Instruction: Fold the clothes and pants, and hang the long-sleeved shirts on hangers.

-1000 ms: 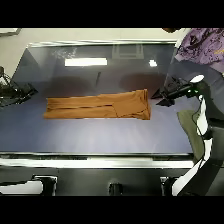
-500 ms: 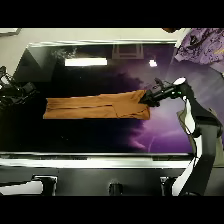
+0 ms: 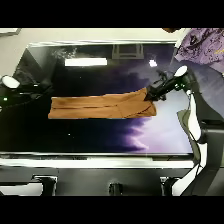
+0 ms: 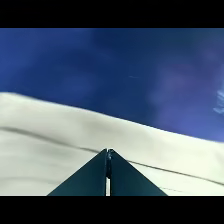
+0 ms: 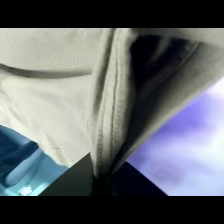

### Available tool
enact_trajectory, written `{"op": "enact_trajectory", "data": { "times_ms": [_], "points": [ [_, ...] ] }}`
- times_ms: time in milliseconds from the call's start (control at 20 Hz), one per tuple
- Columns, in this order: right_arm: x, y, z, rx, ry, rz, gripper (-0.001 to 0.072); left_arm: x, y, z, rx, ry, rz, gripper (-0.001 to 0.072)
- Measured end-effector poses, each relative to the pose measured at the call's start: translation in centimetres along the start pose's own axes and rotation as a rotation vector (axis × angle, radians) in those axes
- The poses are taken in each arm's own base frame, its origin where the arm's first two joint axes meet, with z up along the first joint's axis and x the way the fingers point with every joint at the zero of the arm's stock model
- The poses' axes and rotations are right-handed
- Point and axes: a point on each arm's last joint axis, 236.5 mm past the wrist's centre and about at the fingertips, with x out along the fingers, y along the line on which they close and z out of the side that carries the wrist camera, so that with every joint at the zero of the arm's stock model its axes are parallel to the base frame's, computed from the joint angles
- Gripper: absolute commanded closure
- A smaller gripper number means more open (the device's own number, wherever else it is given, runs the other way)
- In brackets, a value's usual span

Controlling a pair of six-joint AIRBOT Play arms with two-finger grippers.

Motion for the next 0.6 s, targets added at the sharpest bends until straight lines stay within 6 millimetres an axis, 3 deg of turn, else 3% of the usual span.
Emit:
{"op": "enact_trajectory", "data": {
  "times_ms": [150,350,600],
  "points": [
    [-4.3,0.0,-0.4,-0.012,-0.064,-0.112,0.0684,4.2,-6.5,-4.3,0.046,0.089,-0.097,0.0690],
    [-9.7,0.4,-1.0,-0.023,-0.156,-0.233,0.0683,9.2,-15.7,-11.7,0.116,0.225,-0.222,0.0690],
    [-15.1,1.8,-2.1,-0.031,-0.257,-0.307,0.0683,13.1,-26.7,-20.6,0.177,0.364,-0.384,0.0690]
  ]
}}
